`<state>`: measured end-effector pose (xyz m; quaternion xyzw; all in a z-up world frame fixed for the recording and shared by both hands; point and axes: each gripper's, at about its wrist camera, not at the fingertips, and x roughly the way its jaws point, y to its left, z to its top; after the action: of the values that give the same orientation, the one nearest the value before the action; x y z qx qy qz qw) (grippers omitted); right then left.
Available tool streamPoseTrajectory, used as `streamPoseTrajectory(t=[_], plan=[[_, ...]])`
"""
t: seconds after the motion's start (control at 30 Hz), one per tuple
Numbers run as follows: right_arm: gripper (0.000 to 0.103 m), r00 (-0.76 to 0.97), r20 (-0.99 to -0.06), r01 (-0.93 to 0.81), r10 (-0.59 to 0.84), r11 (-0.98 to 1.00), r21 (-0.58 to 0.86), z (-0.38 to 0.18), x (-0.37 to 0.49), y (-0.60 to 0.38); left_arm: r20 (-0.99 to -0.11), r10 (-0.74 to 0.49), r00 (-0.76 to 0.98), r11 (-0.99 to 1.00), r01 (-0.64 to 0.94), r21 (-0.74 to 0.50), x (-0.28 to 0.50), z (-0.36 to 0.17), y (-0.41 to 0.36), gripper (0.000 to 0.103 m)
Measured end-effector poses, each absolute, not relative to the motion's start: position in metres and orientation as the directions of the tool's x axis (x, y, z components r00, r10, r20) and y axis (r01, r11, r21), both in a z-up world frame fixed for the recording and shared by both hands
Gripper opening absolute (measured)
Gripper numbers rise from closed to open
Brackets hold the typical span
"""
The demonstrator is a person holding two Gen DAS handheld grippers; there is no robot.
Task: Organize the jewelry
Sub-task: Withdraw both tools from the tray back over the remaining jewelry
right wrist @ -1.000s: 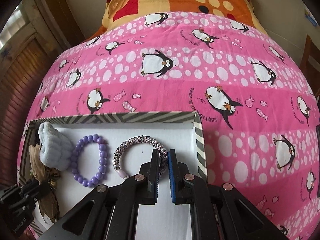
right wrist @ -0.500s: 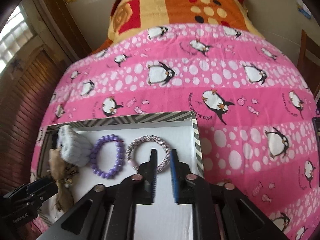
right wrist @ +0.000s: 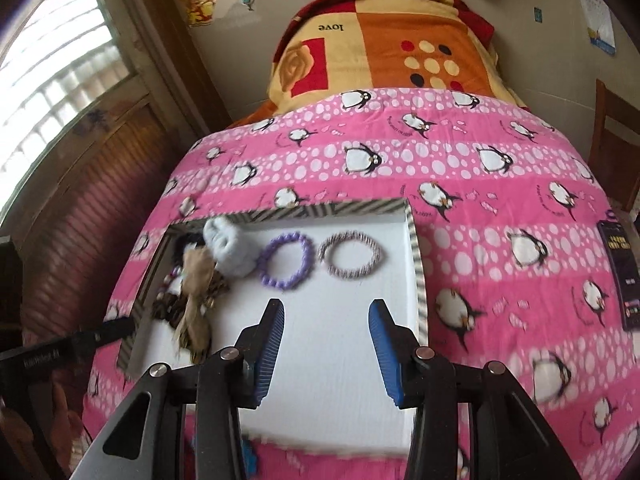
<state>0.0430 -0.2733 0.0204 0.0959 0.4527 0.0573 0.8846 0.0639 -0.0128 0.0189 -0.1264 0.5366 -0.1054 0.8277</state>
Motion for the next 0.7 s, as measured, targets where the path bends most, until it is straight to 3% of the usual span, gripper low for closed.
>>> streamPoseTrajectory(t=[0.7], plan=[[0.042,0.563,-0.811,0.011,0.160,0.980,0.201,0.016,-0.086,-0.304,-0.863,-0.269,0.427,0.963,0.119,-0.242,-0.056,0.028,-0.045,0.066]])
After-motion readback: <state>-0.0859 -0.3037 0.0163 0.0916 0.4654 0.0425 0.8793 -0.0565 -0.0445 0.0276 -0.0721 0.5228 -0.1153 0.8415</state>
